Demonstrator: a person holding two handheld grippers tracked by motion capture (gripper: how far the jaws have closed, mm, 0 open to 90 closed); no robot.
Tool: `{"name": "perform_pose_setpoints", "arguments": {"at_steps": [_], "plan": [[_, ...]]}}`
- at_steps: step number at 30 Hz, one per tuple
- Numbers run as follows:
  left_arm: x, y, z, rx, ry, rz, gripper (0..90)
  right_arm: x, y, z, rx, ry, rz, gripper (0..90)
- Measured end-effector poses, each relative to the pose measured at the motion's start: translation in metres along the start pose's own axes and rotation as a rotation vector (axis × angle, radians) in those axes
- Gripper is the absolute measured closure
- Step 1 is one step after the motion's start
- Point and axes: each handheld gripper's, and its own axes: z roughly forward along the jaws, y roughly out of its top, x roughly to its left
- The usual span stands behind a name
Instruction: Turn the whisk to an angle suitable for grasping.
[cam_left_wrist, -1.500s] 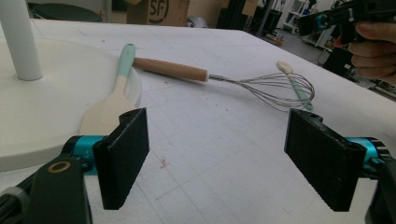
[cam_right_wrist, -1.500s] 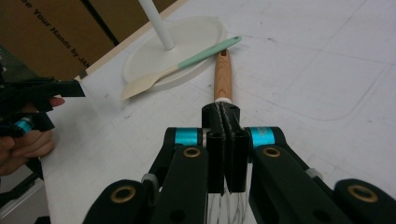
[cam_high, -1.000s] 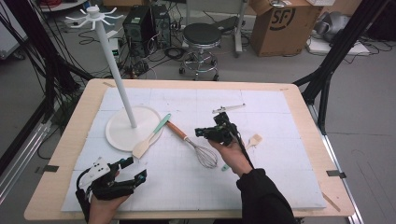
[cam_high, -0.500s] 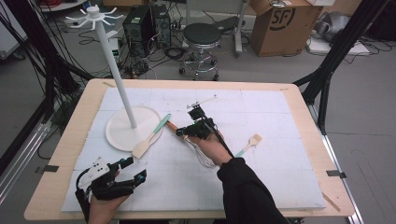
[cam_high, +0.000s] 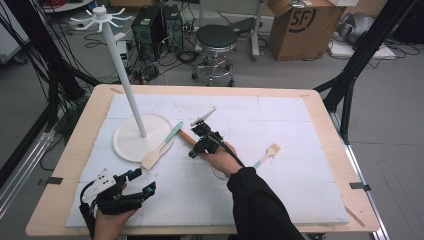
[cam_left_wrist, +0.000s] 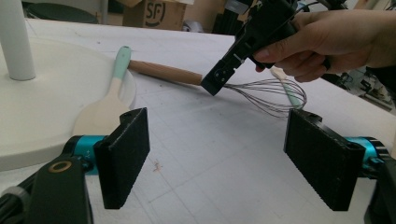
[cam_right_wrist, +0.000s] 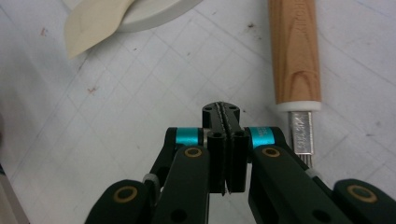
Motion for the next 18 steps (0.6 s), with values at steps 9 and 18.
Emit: {"name": "perform_pose_setpoints", "arguments": {"at_steps": [9,18], "plan": [[0.000,0.000,0.000,0.003,0.006,0.009,23.2,-0.006,-0.004,0.005,0.072,-0.045,-0.006,89.6],[-0.001,-0.001,0.001,0.001,0.004,0.000,23.3,-0.013,-0.010,0.000,0.097,-0.058,0.008,89.7]]}}
